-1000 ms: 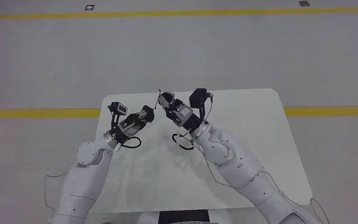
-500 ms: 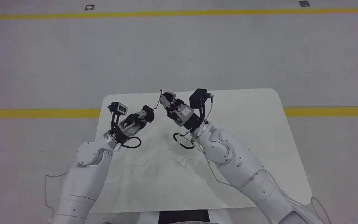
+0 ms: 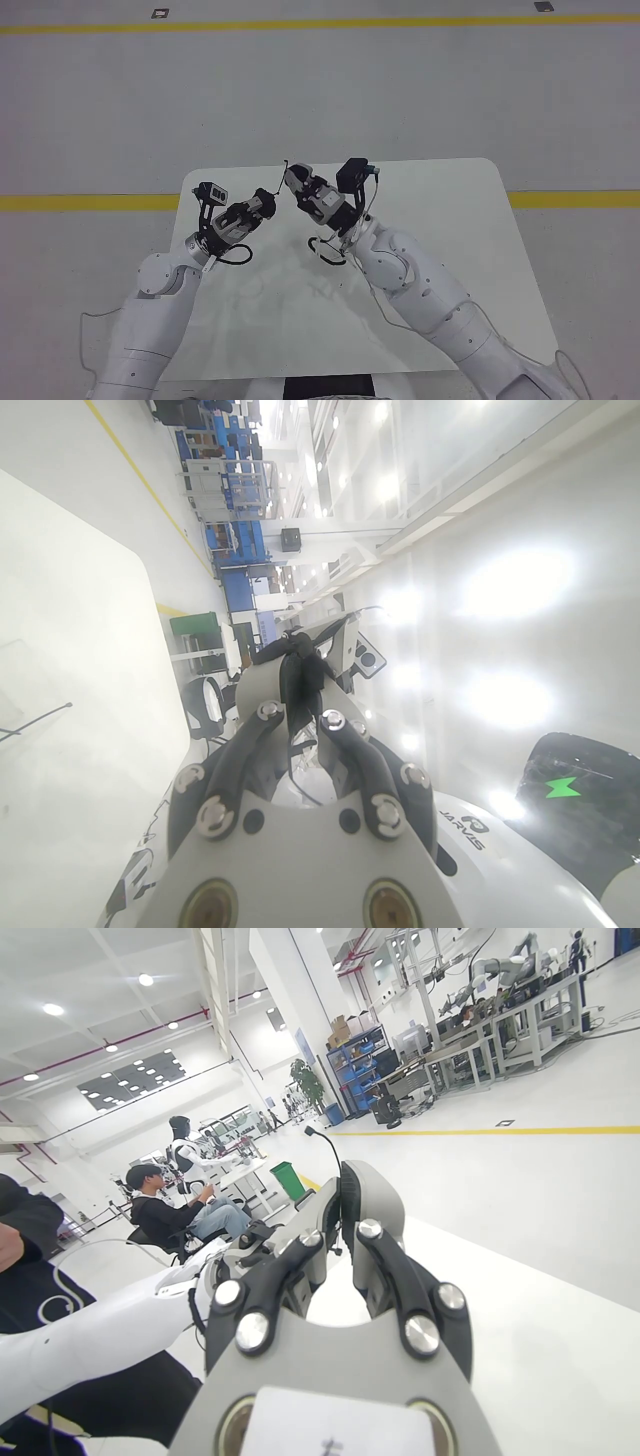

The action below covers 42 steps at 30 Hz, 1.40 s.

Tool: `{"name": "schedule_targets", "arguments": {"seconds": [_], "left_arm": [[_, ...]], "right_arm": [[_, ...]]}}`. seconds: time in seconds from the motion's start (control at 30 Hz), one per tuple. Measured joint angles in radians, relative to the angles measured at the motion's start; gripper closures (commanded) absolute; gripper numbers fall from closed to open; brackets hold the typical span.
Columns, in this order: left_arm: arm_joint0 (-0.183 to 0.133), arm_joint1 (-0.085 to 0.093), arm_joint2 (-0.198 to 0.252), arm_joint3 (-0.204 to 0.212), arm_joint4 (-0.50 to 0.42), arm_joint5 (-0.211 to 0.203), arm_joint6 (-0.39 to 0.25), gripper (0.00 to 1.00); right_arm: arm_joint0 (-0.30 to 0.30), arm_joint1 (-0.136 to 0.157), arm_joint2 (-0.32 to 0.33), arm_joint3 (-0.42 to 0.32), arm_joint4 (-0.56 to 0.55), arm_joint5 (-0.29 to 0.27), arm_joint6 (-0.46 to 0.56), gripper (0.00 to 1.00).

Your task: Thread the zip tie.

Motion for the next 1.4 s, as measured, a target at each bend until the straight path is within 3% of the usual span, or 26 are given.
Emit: {"name": "schedule_targets", "arguments": {"seconds": [1.4], "left_arm": [[0.0, 0.0, 0.0, 0.0, 0.0, 0.0, 0.0, 1.0]], "right_arm": [[-0.003, 0.005, 0.003, -0.013, -0.002, 0.0, 0.016, 1.0]]}}
